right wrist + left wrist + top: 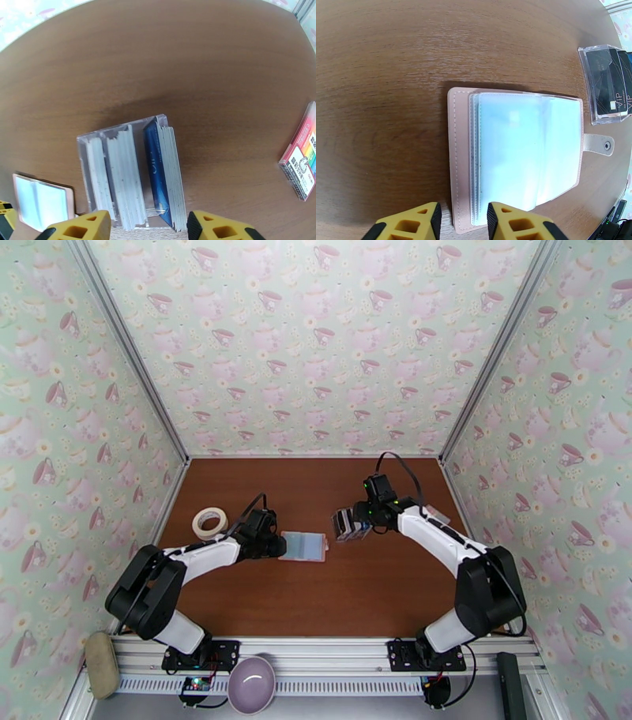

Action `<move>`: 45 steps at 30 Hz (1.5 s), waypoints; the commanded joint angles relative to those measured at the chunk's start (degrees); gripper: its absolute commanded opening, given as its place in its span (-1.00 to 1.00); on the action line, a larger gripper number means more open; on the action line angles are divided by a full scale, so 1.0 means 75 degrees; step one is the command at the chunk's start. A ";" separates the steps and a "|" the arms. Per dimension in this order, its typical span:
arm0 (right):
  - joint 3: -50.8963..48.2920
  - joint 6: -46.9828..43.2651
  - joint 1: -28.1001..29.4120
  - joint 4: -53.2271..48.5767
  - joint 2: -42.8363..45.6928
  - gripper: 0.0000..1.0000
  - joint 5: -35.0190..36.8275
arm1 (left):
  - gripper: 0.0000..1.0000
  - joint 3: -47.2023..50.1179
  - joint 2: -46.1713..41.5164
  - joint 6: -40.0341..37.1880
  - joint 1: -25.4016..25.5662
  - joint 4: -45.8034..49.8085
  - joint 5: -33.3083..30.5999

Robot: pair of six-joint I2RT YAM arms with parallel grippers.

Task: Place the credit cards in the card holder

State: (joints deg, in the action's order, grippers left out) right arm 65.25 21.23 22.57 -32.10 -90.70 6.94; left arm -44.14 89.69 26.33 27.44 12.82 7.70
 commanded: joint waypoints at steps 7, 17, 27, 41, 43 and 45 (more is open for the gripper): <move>0.0107 -0.0395 -0.0135 -0.0076 -0.0578 -0.04 0.0085 | -0.25 -0.0256 -0.0125 -0.0179 -0.0042 0.0097 0.0262; 0.0145 -0.0441 -0.0227 -0.0004 -0.0880 -0.05 0.0241 | -0.25 -0.0257 -0.0030 -0.0153 -0.0057 0.0090 0.0275; 0.0165 -0.0464 -0.0396 0.0049 -0.0921 -0.06 0.0244 | -0.25 -0.0291 0.0073 -0.0159 -0.0061 0.0076 0.0268; 0.0309 -0.0527 -0.0419 -0.0115 -0.0649 -0.12 0.0701 | -0.25 -0.0279 0.0080 -0.0137 -0.0061 0.0078 0.0247; 0.0339 -0.0523 -0.0419 -0.0142 -0.0613 -0.13 0.0703 | -0.25 -0.0279 0.0111 -0.0135 -0.0060 0.0060 0.0273; 0.0363 -0.0543 -0.0419 -0.0161 -0.0588 -0.14 0.0712 | -0.25 -0.0286 0.0152 -0.0156 -0.0061 0.0060 0.0291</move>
State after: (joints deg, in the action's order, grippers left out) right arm 65.98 18.13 19.79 -32.12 -96.75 9.61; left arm -44.80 89.73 25.89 27.33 13.06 8.60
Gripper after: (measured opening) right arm 0.434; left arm 0.376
